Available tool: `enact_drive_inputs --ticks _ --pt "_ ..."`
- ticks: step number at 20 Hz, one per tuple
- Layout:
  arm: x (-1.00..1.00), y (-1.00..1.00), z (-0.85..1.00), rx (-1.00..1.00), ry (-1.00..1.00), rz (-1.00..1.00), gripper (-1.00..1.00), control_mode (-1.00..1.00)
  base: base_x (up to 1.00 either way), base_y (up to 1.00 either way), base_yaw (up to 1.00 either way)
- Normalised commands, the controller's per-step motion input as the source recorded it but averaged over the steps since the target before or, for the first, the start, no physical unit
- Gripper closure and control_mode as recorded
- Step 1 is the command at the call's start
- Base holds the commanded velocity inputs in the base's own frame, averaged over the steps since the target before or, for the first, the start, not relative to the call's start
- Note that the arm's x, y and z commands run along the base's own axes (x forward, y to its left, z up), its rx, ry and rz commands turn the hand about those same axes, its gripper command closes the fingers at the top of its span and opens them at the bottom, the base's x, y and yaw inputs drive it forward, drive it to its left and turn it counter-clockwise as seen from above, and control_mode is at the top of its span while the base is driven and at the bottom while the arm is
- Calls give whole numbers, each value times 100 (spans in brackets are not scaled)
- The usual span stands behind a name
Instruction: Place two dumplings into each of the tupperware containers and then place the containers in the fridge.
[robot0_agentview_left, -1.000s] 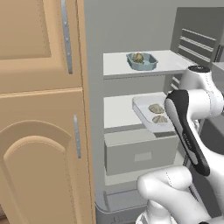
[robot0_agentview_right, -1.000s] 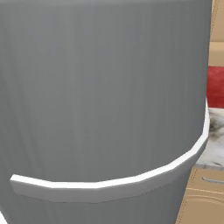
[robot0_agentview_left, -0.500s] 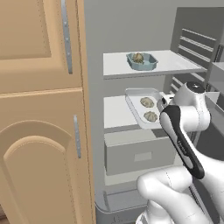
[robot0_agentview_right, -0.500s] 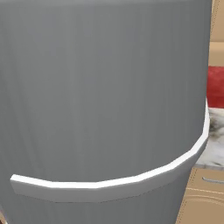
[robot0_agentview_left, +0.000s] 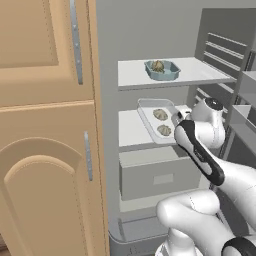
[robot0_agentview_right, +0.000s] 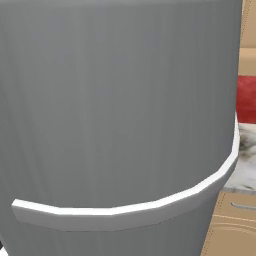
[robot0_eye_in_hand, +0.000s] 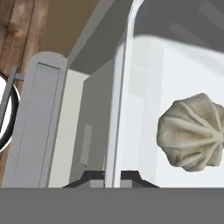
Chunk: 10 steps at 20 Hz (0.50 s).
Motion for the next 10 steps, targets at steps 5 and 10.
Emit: enact_drive_inputs --ticks 5,10 --pt "49 0 -2 3 10 1 100 -100 0 0 0" --pt "57 0 -36 0 1 0 100 -100 0 0 0"
